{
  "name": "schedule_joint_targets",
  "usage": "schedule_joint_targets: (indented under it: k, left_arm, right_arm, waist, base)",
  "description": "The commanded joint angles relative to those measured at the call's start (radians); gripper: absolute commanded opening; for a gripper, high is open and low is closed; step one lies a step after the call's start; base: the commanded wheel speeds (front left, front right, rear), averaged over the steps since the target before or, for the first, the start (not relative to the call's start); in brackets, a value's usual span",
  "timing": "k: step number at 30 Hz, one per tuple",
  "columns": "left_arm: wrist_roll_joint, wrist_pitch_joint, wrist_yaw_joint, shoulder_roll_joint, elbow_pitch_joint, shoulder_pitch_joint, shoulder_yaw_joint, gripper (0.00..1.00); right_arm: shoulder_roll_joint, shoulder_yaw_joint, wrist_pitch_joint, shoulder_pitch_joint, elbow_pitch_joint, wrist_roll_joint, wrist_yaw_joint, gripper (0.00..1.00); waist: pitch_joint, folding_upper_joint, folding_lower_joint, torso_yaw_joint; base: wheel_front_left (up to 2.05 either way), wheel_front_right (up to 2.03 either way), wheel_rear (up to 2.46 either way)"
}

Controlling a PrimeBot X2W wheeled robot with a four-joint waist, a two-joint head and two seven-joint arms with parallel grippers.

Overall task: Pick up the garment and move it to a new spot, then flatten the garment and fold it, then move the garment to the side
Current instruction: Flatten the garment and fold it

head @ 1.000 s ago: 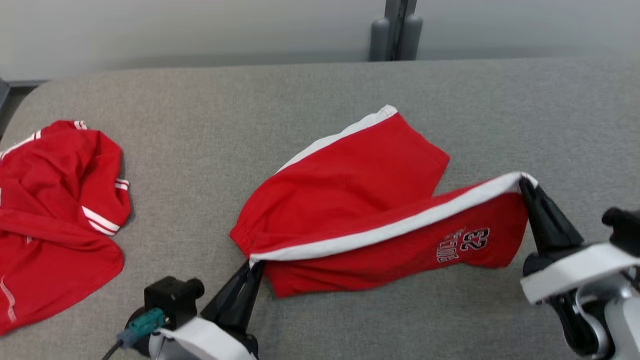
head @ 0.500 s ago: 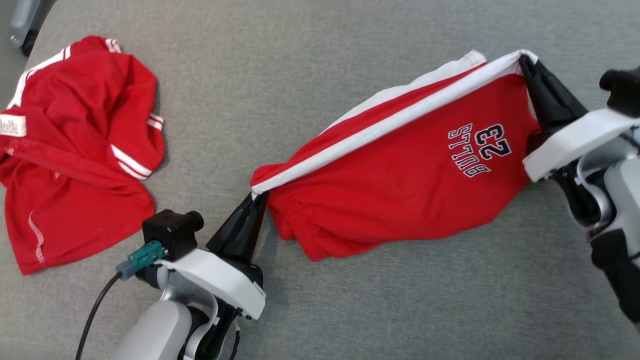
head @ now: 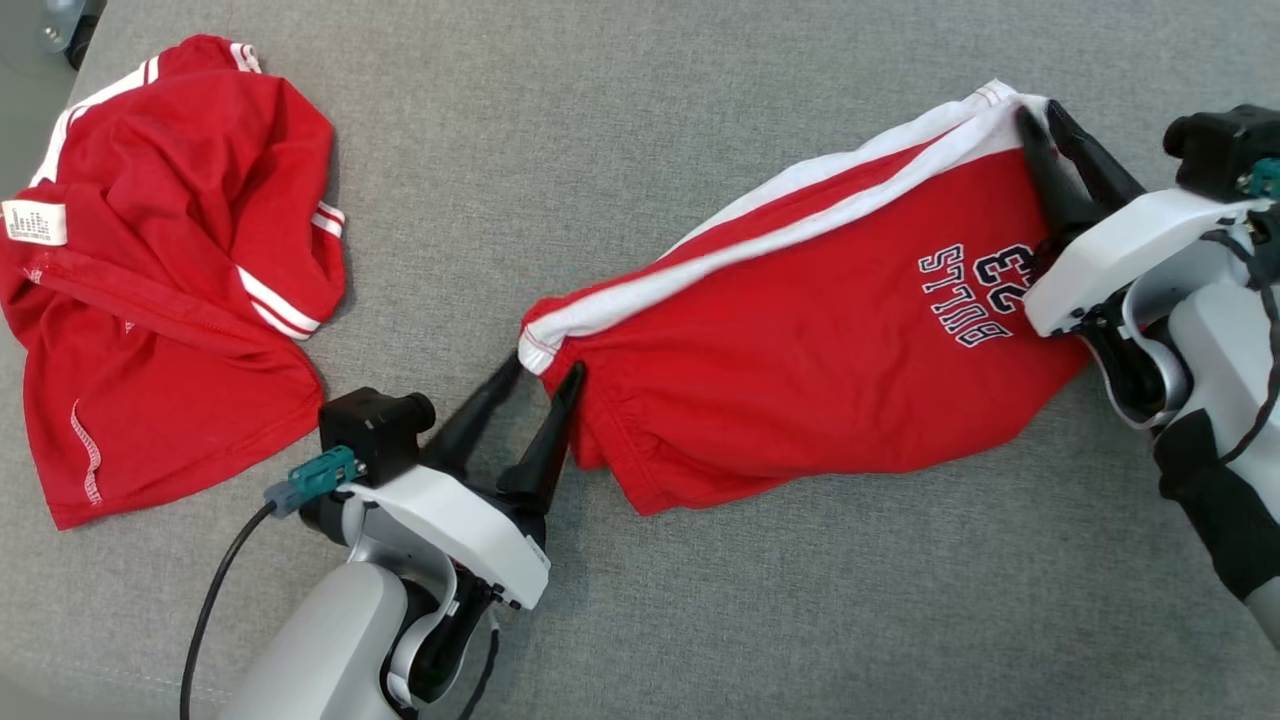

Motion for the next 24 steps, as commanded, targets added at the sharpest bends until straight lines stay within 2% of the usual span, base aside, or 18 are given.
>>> schedule_joint_targets:
  k: [1,4,7,12,18,24]
  left_arm:
    - [0.015,-0.017,0.001,0.006,0.005,-0.018,0.001,1.0]
    - [0.049,-0.081,0.038,0.006,0.003,-0.001,0.017,1.0]
    - [0.069,-0.136,0.069,0.005,-0.01,0.018,0.033,1.0]
    - [0.097,-0.196,0.117,0.003,-0.046,0.043,0.074,1.0]
    - [0.162,-0.222,0.17,0.018,-0.103,0.073,0.151,1.0]
    - [0.247,-0.224,0.212,0.027,-0.151,0.122,0.243,1.0]
  right_arm:
    - [0.001,0.013,-0.021,-0.01,0.008,0.013,0.0,1.0]
    - [0.005,0.043,-0.063,0.007,0.004,0.027,0.0,1.0]
    - [0.005,0.03,-0.076,0.033,-0.028,0.01,0.0,1.0]
    - [0.013,-0.127,-0.075,0.144,-0.204,-0.101,0.0,1.0]
    - [0.071,-0.316,-0.076,0.32,-0.381,-0.248,0.0,1.0]
    - [0.118,-0.408,-0.076,0.46,-0.484,-0.336,0.0,1.0]
  waist:
    - [-0.006,0.0,0.0,-0.007]
    - [-0.027,0.0,0.0,-0.023]
    - [-0.047,0.0,0.0,-0.037]
    - [-0.083,0.0,0.0,-0.067]
    - [-0.127,0.0,0.0,-0.106]
    - [-0.158,0.0,0.0,-0.13]
  base:
    - [0.0,0.0,0.0]
    - [0.0,0.0,0.0]
    - [0.0,0.0,0.0]
    - [0.0,0.0,0.0]
    - [0.0,0.0,0.0]
    - [0.0,0.0,0.0]
